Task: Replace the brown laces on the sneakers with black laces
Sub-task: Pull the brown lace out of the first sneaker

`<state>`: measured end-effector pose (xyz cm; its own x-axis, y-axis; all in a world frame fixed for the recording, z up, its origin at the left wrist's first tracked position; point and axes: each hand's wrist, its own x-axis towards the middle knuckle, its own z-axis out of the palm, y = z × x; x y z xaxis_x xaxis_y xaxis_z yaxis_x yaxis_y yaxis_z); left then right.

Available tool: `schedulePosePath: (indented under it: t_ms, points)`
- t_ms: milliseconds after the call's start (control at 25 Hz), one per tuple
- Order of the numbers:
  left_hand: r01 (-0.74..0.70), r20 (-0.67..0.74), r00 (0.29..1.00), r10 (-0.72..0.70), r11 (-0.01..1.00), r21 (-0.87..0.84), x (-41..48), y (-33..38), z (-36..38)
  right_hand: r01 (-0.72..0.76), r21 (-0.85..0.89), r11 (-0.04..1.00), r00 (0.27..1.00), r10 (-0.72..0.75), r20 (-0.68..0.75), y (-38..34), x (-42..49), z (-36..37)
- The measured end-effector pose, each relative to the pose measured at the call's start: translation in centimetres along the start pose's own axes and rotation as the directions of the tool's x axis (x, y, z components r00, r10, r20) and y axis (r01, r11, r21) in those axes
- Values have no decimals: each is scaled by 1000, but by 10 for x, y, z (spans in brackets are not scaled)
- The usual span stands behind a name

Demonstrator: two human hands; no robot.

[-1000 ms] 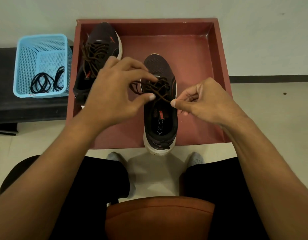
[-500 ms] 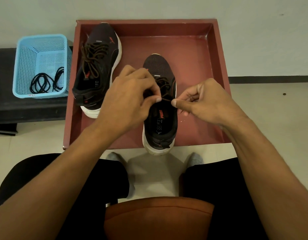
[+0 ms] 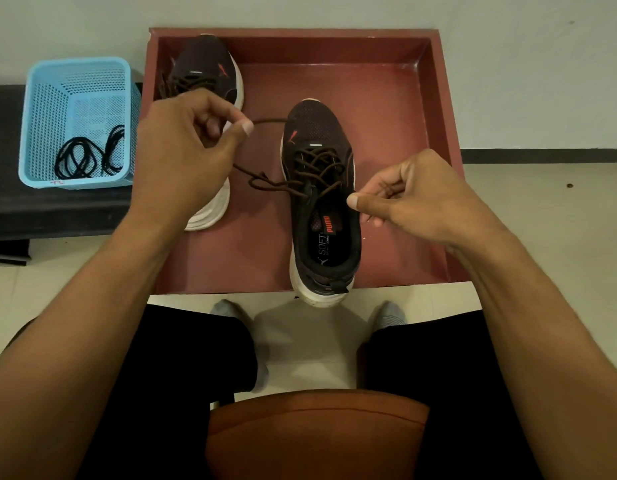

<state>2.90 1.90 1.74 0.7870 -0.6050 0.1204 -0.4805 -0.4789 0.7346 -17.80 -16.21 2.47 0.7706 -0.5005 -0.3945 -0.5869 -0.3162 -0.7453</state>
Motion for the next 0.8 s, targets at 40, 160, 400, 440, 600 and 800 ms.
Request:
schedulePosePath:
  t_ms: [40, 160, 400, 440, 600, 800]
  points:
    - [26, -22, 999, -27, 1000, -15, 1, 1, -1, 5, -1, 1000, 1000, -5, -1, 0, 0, 0]
    - [-12, 35, 999, 10, 999, 32, -8, 9, -1, 19, -19, 1000, 1000, -20, -17, -2, -1, 1]
    - [-103, 336, 941, 27, 972, 210, -41, 33, 17, 62, -122, 991, 990, -76, -118, -1, 1, 7]
    - [-87, 325, 946, 10, 970, 225, -43, 35, 20, 103, -138, 985, 985, -120, -126, -2, 1, 9]
    - [-35, 304, 952, -40, 971, 235, -45, 36, 24, 253, -254, 934, 952, -287, -105, -5, 6, 22]
    - [71, 388, 911, -141, 979, 189, -43, 38, 16, 264, -373, 889, 935, -331, -127, -12, 13, 40]
